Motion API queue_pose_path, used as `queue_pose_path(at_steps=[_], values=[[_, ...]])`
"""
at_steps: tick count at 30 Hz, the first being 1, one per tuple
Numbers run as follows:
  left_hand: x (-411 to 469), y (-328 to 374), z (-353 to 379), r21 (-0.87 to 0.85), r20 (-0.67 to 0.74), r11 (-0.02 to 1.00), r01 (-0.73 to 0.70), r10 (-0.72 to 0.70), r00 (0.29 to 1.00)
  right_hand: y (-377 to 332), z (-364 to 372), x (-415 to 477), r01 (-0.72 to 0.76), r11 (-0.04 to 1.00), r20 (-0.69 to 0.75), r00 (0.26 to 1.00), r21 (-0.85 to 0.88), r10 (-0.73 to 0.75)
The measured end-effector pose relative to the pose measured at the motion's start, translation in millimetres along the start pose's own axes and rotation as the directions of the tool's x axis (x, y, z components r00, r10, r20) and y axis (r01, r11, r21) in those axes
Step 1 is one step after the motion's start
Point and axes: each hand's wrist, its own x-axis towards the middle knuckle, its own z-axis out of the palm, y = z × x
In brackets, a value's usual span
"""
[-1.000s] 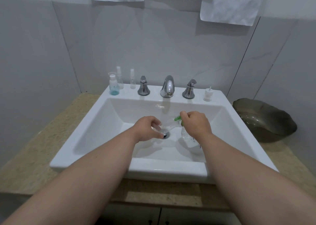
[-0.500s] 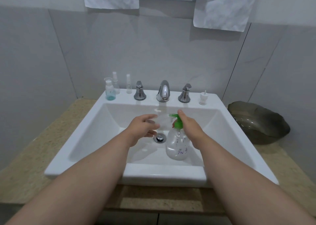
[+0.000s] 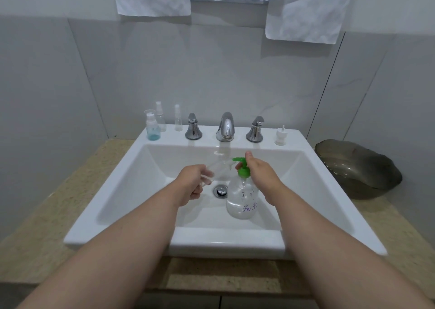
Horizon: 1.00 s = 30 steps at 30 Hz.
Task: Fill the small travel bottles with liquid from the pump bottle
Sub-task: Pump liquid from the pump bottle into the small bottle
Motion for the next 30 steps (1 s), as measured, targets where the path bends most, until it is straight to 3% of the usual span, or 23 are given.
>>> queue_pose_path(at_steps=[6,8,10,11,16,19,21,23,24,26,30], values=[[-10.5,3.1,-1.8,-0.012,0.072,0.998,0.059,-0.058,0.996,-3.7,-1.7,-4.4,-0.035,0.999,0.018,0.999,0.038,0.034],[-14.4,4.8,-0.6,-0.055,0.129,0.996,0.069,-0.062,0.990,-6.9,-2.8,-4.9,0.066,0.997,-0.151,0.987,0.032,-0.061],[-18.8,7.2,2.2,-0.143,0.215,0.985,0.093,-0.060,0.975,-11.0,-11.6,-9.2,0.260,0.965,-0.379,0.892,-0.021,-0.248],[-21.9,8.9,4.3,-0.200,0.269,0.973,0.117,-0.061,0.961,-14.8,-16.7,-14.4,0.348,0.937,-0.416,0.850,-0.017,-0.323],[-42.1,26.0,24.1,-0.370,0.449,0.904,0.214,-0.027,0.893,-29.6,-24.1,-40.7,0.534,0.844,-0.142,0.840,0.043,-0.524],[-49.2,36.9,38.6,-0.364,0.482,0.911,0.195,0.005,0.876,-29.8,-18.9,-40.4,0.510,0.859,-0.140,0.854,0.039,-0.500],[-51.3,41.7,48.1,-0.257,0.381,0.957,0.138,-0.031,0.924,-27.9,-23.2,-38.3,0.477,0.874,-0.268,0.857,0.091,-0.440],[-47.7,39.6,57.2,0.091,0.080,0.996,-0.012,0.005,0.997,-24.1,-32.4,-33.9,0.437,0.890,-0.439,0.830,0.127,-0.345],[-45.1,35.3,60.9,0.327,-0.067,0.942,-0.075,0.102,0.993,-22.0,-36.7,-30.5,0.394,0.911,-0.512,0.811,0.120,-0.283],[-40.5,25.1,70.9,0.652,-0.141,0.746,-0.135,0.294,0.945,-17.9,-41.6,-25.5,0.262,0.962,-0.593,0.788,0.084,-0.163],[-42.3,27.0,93.6,0.834,-0.139,0.541,-0.112,0.401,0.905,-2.5,-39.0,-14.2,0.027,0.999,-0.575,0.818,0.032,-0.004]])
